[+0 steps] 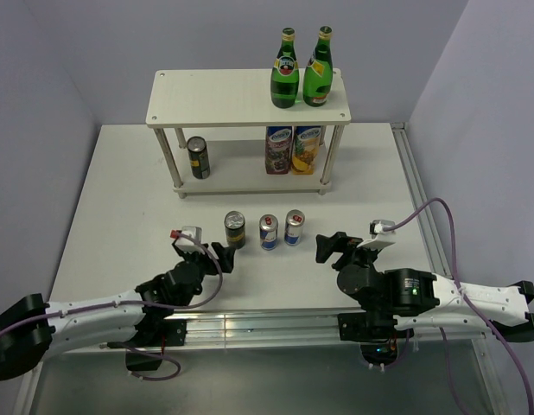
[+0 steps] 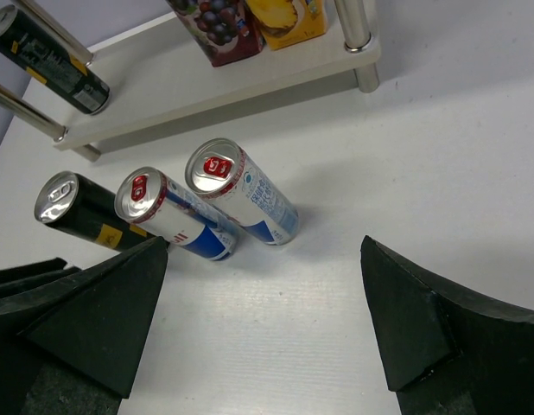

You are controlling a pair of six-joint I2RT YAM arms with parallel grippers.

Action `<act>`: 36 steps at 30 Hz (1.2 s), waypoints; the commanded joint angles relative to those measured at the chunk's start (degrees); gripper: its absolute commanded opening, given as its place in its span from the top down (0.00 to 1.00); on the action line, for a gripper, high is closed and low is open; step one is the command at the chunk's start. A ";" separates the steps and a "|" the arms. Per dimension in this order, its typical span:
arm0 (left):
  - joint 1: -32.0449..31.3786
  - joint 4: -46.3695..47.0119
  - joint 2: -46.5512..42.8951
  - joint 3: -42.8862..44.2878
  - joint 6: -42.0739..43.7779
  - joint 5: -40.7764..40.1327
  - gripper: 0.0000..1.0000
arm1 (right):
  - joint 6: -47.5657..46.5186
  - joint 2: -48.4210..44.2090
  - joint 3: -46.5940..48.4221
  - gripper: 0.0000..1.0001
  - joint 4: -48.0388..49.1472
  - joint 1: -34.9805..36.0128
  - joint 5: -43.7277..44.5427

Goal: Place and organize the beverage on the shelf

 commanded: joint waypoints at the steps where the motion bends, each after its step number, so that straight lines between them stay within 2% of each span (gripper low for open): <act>1: -3.62 11.75 2.31 -1.53 -4.15 -4.44 0.03 | 1.05 -0.65 -0.18 0.00 0.45 0.41 2.32; 7: -4.86 20.62 14.26 0.49 -2.39 -4.09 0.03 | 1.22 0.41 0.17 0.00 0.28 0.33 2.41; 11: -4.77 23.45 25.40 4.78 -0.91 -6.37 0.03 | 1.05 0.23 0.08 0.00 0.54 0.33 2.06; 15: -3.19 27.83 33.51 8.48 0.15 -5.15 0.13 | 0.25 -0.21 -0.27 0.00 1.15 0.41 1.88; 21: 1.90 30.57 42.13 13.49 3.05 -2.86 0.20 | -0.36 -0.12 -0.36 0.00 1.68 0.33 1.53; 23: 4.19 30.31 44.77 15.60 4.02 -1.72 0.49 | -0.71 -0.12 -0.54 0.00 2.12 0.41 1.53; 25: 6.38 30.04 46.44 17.44 4.46 -0.58 0.73 | -1.07 -0.12 -0.62 0.00 2.56 0.41 1.53; 27: 7.62 29.69 47.32 18.42 4.90 -0.13 0.80 | -1.15 0.05 -0.71 0.00 2.73 0.33 1.53; 28: 8.06 29.43 47.59 19.55 5.60 -0.39 0.91 | -1.15 0.14 -0.71 0.00 2.73 0.41 1.62; 31: 8.85 27.06 47.33 21.92 7.79 -1.27 1.00 | -1.24 0.05 -0.71 0.00 2.91 0.41 1.79; 36: 9.64 21.70 44.43 26.76 12.19 -2.42 1.00 | -1.77 -0.47 -1.06 0.00 3.44 0.33 1.88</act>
